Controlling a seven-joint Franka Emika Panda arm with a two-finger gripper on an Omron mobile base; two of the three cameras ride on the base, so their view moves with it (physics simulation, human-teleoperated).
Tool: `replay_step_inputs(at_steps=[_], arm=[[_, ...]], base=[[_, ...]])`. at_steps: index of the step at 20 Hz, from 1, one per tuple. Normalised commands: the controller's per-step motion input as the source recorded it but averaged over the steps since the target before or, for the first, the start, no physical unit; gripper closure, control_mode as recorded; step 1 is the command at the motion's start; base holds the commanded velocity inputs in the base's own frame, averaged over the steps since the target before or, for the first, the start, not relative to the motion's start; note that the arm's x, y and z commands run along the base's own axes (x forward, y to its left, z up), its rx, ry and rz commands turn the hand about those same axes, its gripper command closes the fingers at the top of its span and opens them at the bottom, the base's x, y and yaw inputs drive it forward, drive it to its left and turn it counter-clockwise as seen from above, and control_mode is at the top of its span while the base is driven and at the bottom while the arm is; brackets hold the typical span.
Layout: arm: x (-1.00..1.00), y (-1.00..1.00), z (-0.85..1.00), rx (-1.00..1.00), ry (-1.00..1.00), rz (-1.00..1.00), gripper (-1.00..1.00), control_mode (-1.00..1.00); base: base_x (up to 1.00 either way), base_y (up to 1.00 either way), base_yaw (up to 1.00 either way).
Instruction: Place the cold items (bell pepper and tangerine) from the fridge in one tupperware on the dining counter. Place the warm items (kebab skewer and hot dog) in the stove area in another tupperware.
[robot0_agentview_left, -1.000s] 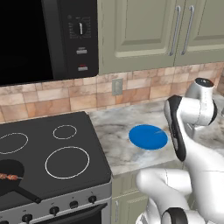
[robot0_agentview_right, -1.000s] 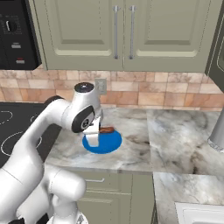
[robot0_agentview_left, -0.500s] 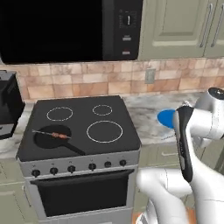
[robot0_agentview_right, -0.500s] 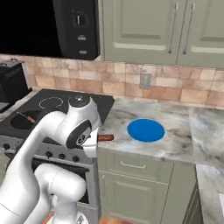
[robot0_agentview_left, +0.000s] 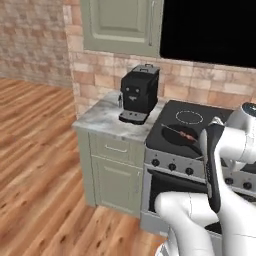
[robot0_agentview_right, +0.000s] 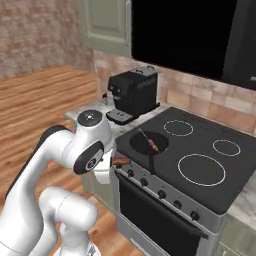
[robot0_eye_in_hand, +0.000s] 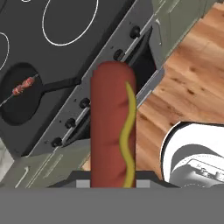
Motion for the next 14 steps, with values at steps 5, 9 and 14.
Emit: replay_step_inputs(at_steps=[5, 9, 14], arm=[[0.0, 0.0, 0.0, 0.0, 0.0, 0.0, 1.0, 1.0], [0.0, 0.0, 0.0, 0.0, 0.0, 0.0, 1.0, 1.0], [0.0, 0.0, 0.0, 0.0, 0.0, 0.0, 1.0, 1.0]], base=[[-0.08, 0.86, 0.92], [0.0, 0.87, 0.87], [0.06, 0.86, 0.79]])
